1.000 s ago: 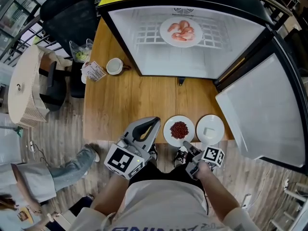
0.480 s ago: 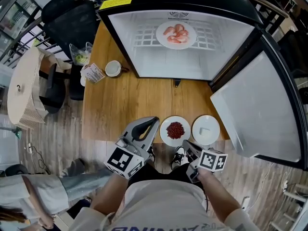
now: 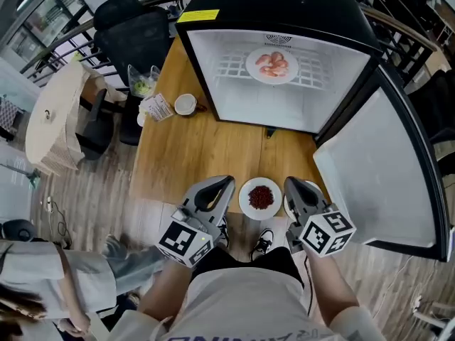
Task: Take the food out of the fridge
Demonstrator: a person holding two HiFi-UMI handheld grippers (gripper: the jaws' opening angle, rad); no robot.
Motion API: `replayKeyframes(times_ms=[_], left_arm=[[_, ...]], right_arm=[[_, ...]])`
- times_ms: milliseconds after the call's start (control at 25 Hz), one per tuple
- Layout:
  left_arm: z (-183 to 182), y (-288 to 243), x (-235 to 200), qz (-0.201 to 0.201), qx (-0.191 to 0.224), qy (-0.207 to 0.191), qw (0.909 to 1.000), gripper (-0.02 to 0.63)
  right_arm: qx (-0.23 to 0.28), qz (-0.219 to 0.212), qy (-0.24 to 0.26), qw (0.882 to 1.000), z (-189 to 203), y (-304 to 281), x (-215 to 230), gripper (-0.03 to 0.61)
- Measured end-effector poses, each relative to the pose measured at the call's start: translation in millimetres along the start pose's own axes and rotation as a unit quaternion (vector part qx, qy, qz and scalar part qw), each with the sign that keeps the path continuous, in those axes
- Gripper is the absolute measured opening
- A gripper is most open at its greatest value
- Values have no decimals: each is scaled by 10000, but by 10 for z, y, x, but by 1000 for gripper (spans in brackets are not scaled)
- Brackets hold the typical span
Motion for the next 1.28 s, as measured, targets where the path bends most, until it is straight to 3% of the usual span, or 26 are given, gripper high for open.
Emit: replayKeyframes(times_ms=[160, 320, 560, 1280], left_arm=[[-139, 65, 90, -136, 150, -88, 9998, 8], [-370, 126, 84, -171, 380, -254, 9988, 8], [-603, 137, -17, -119, 688, -393, 9968, 8], [-594, 190, -20, -41, 824, -407, 9958, 8]], right_arm=[[534, -142, 700, 9960, -414, 127, -139, 21], [907, -236, 1045, 9901, -715, 239, -321, 21], [1061, -245, 1070, 9883, -862, 229, -445, 21], [924, -164, 1111, 9894, -825, 215, -493, 21]])
Point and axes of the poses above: the fingertips, and each gripper's own axes: y backward along the fingers, x to its right, z out of its underside, the point moved 9 cm from there along y, backward along the fingers, and after that the axes turned 2 degrees about -z, right-handed, at the moved point
